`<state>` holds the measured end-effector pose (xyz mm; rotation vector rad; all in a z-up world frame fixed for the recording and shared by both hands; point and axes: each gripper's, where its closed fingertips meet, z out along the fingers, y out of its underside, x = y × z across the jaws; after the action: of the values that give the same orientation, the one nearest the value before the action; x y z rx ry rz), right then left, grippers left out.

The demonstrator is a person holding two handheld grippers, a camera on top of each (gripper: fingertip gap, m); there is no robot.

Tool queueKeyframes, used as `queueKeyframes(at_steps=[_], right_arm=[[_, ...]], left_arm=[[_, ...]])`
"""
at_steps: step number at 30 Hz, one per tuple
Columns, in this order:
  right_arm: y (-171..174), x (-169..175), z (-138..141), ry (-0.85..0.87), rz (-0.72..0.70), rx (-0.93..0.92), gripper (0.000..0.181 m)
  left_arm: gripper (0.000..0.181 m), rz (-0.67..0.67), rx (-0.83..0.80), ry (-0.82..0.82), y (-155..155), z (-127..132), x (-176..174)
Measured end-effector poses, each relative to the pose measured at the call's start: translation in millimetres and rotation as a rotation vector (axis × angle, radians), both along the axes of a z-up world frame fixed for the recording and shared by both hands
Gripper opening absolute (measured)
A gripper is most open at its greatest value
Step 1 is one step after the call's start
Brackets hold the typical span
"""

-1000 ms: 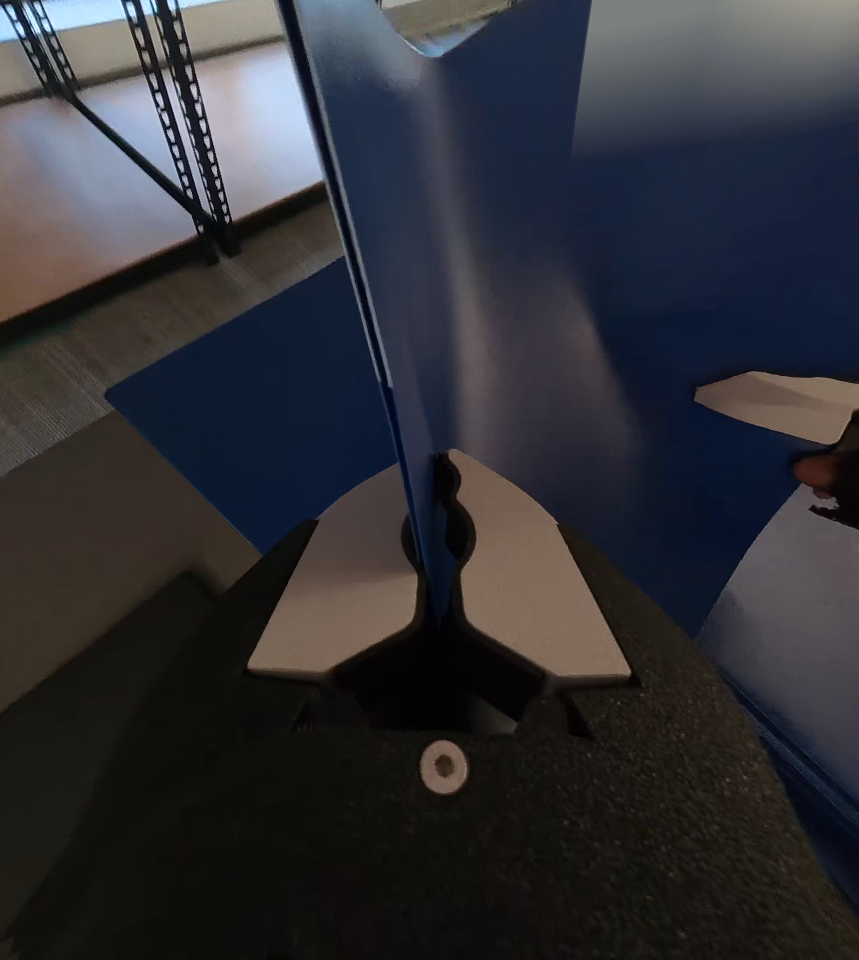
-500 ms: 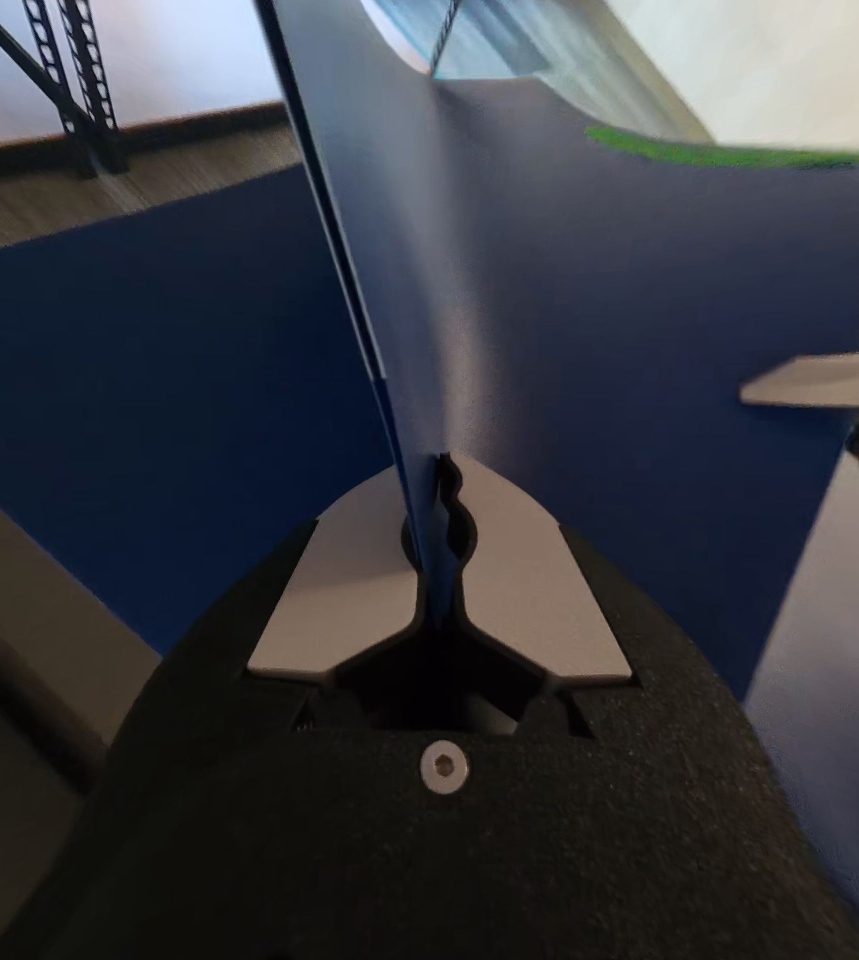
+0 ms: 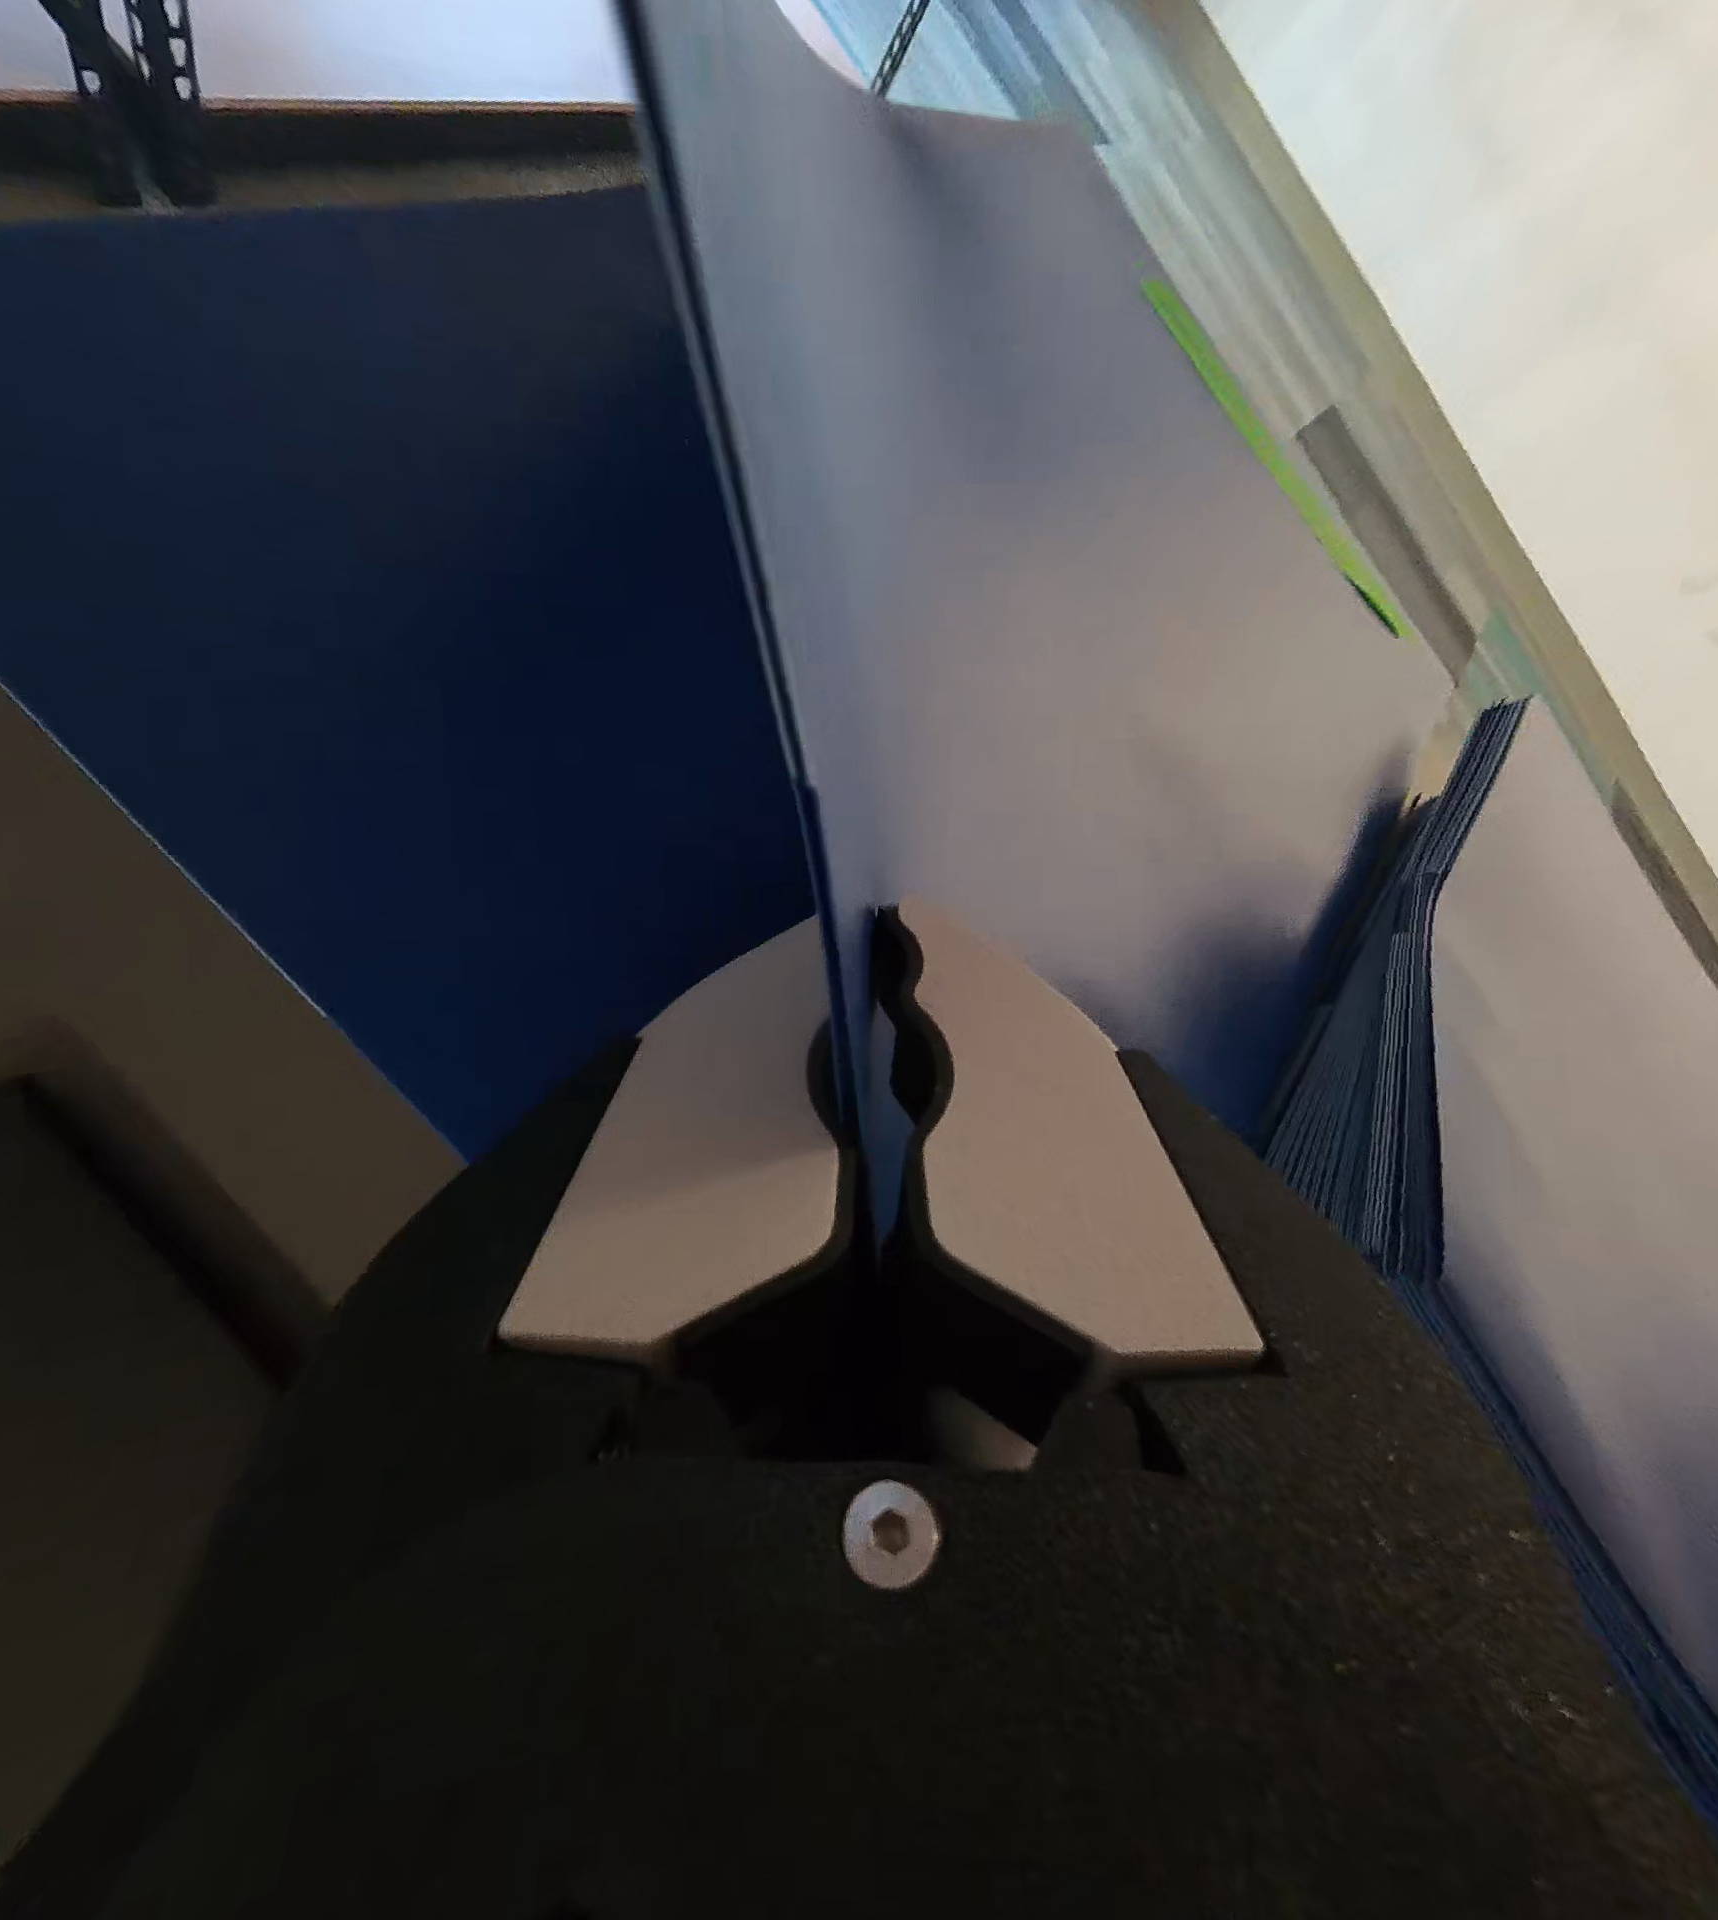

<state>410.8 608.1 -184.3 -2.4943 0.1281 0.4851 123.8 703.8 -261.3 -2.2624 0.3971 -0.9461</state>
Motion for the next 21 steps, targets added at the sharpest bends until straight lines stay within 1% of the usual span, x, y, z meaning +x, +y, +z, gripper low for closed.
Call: queueKeyframes(at_steps=[3, 5, 9, 11, 14, 15, 16, 17, 18, 19, 20, 21], right_arm=[[-0.2, -3.4, -2.4, 0.036, 0.005, 0.021, 0.07], [0.3, -7.0, -3.4, 0.025, 0.032, 0.05, 0.072], [0.2, -13.6, -2.8, -0.045, 0.097, 0.117, 0.078], [-1.0, -18.7, 2.0, -0.072, 0.127, 0.164, 0.08], [-5.4, -27.0, 19.3, -0.113, 0.158, 0.265, 0.083], [-7.9, -30.7, 27.5, -0.12, 0.169, 0.302, 0.085], [-11.1, -35.0, 37.4, -0.126, 0.18, 0.346, 0.088], [-14.3, -40.1, 50.7, -0.135, 0.195, 0.408, 0.093], [-18.4, -46.8, 67.9, -0.149, 0.218, 0.497, 0.095], [-23.9, -53.8, 87.0, -0.17, 0.236, 0.597, 0.094], [-31.3, -61.6, 106.7, -0.193, 0.25, 0.699, 0.094], [-40.0, -69.9, 126.1, -0.211, 0.26, 0.798, 0.097]], left_arm=[[0.003, 0.012, -0.039, -0.066, 0.8, 0.4, 1.8], [0.008, 0.003, -0.02, -0.039, 0.9, -2.6, -0.3], [0.037, 0.012, 0.073, 0.075, 3.0, -1.6, -10.8], [0.059, 0.036, 0.142, 0.176, 4.6, 2.3, -20.2], [0.081, 0.029, 0.249, 0.373, 3.6, 6.1, -35.1], [0.087, 0.032, 0.281, 0.433, 3.1, 8.6, -40.3], [0.087, 0.044, 0.324, 0.471, 1.8, 15.5, -45.0], [0.083, 0.057, 0.397, 0.468, -1.7, 29.5, -45.9], [0.076, 0.065, 0.516, 0.433, -9.1, 52.4, -43.5], [0.069, 0.07, 0.655, 0.39, -22.3, 81.2, -41.2], [0.067, 0.072, 0.794, 0.34, -40.4, 113.5, -39.9], [0.069, 0.076, 0.914, 0.279, -62.5, 146.2, -40.5]])
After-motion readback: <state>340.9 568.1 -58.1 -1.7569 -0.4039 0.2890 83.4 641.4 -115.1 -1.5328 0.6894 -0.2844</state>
